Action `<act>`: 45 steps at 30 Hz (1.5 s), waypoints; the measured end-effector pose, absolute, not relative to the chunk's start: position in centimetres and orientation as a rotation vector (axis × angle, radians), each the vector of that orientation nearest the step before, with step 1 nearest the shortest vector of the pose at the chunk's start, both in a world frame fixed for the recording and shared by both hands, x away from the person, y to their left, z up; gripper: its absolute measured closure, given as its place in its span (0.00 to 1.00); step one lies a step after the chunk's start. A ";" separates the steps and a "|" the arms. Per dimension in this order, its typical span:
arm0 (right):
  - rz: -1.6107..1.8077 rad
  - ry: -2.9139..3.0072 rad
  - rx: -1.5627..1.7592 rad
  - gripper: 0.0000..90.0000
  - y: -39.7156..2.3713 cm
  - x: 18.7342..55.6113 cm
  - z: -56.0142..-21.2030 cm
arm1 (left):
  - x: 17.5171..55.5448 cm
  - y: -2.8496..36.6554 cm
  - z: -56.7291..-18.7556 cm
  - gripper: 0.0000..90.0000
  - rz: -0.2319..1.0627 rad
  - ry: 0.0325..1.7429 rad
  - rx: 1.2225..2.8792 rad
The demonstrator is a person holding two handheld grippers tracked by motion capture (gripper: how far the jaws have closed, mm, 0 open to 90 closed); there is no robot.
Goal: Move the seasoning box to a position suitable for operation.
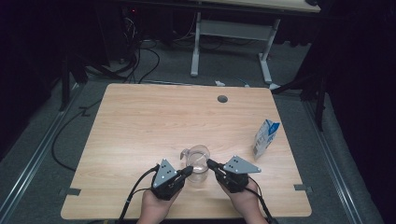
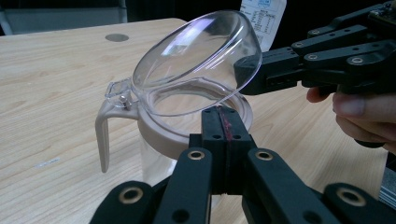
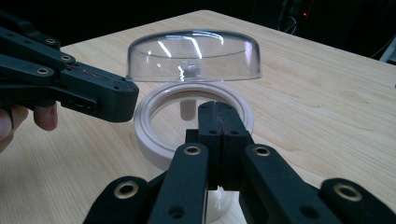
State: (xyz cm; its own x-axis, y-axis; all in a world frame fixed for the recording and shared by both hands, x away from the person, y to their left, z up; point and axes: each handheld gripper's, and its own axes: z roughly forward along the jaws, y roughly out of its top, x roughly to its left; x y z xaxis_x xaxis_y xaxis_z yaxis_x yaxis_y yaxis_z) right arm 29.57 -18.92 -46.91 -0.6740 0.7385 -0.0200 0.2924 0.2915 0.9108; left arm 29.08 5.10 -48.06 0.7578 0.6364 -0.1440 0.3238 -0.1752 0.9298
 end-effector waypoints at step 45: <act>1.373 2.122 0.912 1.00 -18.7 29.5 -47.6 | 30.8 7.0 -47.3 1.00 0.373 0.829 1.703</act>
